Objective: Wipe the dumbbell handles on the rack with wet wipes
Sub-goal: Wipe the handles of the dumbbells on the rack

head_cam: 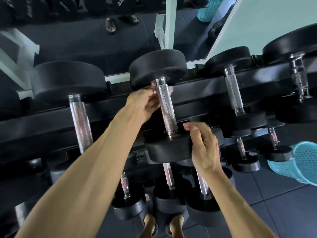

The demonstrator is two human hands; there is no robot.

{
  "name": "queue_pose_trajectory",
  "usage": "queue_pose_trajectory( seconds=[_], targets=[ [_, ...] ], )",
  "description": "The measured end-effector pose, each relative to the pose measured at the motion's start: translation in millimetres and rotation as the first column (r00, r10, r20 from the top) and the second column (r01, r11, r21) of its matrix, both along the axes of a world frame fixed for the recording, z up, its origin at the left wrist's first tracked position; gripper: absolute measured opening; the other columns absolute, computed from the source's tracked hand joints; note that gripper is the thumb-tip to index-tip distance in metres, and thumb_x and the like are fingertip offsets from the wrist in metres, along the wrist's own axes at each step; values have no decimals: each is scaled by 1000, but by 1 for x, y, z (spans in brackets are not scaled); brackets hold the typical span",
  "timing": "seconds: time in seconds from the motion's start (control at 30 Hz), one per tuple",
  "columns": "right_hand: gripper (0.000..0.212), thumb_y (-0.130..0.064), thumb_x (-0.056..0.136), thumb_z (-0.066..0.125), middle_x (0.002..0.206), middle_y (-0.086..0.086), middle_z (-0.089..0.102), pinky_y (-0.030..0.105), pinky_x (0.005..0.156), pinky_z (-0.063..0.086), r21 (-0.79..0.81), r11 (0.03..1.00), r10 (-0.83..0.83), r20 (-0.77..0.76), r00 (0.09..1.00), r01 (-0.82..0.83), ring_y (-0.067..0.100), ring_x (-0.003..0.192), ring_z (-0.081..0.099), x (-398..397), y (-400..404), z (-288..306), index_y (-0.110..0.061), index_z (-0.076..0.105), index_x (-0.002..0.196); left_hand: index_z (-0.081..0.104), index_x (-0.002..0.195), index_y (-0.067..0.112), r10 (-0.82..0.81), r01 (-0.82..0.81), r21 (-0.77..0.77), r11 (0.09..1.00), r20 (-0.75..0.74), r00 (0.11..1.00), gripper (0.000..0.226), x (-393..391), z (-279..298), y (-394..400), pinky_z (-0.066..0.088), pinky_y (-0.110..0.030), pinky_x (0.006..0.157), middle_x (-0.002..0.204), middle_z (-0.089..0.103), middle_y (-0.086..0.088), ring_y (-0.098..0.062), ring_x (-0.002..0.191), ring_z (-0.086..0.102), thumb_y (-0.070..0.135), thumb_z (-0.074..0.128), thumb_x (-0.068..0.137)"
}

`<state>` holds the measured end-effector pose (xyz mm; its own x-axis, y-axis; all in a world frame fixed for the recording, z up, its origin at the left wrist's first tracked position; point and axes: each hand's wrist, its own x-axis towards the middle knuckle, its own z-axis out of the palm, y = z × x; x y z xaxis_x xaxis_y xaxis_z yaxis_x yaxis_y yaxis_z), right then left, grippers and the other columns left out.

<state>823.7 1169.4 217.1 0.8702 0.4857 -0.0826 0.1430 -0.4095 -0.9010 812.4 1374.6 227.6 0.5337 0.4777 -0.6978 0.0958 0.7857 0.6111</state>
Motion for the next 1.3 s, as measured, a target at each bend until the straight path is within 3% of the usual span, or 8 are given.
queue_pose_trajectory(
  seconds=[0.1,0.2,0.43,0.63,0.87,1.07,1.2,1.3],
  targets=[
    [51,-49,87,34,98,-19,64,22,86,43,3,1000,-7,4,1000,7,7,101,58,-1,1,0,-18,72,101,67,98,12,-80,83,44,996,-62,995,23,-10,-4,-10,57,-28,67,92,75,-6,-18,78,73,-2,49,97],
    [49,-50,85,34,102,-25,62,16,83,41,-20,1000,-22,3,1000,22,4,100,57,0,2,0,-22,71,101,69,112,3,-262,275,87,957,-139,955,21,-37,-12,-33,60,-34,81,106,75,-14,-26,92,73,1,55,96],
    [35,-40,90,39,98,-23,65,22,83,42,-26,999,-28,-44,999,27,4,100,58,-1,1,4,-26,70,97,65,97,6,81,-81,13,997,39,996,22,2,-7,0,59,-37,74,95,74,-15,-29,88,73,-7,46,97],
    [34,-35,90,40,94,-16,67,30,89,46,-20,999,-48,-36,998,48,8,100,58,-2,2,6,-21,71,94,69,90,13,-324,390,216,895,-284,902,28,-47,-10,-36,42,-16,47,71,68,1,-5,46,56,-12,57,88],
    [39,-36,90,37,99,-15,69,24,87,44,-32,999,-40,-39,998,38,11,105,59,-2,3,7,-22,72,98,62,85,13,106,-105,49,993,-20,994,29,-1,3,-2,59,-33,62,82,70,-6,-19,71,68,-10,48,96],
    [37,-36,90,38,92,-10,68,38,89,48,-44,997,-59,-46,997,57,15,99,59,-4,5,9,-20,70,92,70,85,8,-401,500,270,823,-347,848,23,-53,-4,-36,42,-14,44,56,63,1,-7,44,54,-12,59,88],
    [36,-36,89,38,94,-12,67,36,91,47,-49,997,-65,-50,997,62,14,101,58,-5,5,12,-19,70,91,66,85,9,-167,175,118,978,-75,983,29,-42,5,-36,58,-21,58,61,69,2,-13,60,68,-15,52,91],
    [34,-35,90,38,90,-10,66,34,86,45,-54,997,-54,-47,997,52,16,98,58,-5,5,12,-21,69,87,67,95,10,-182,186,106,977,-53,982,28,-34,3,-29,55,-22,59,65,69,4,-12,64,68,-13,50,93]
  ],
)
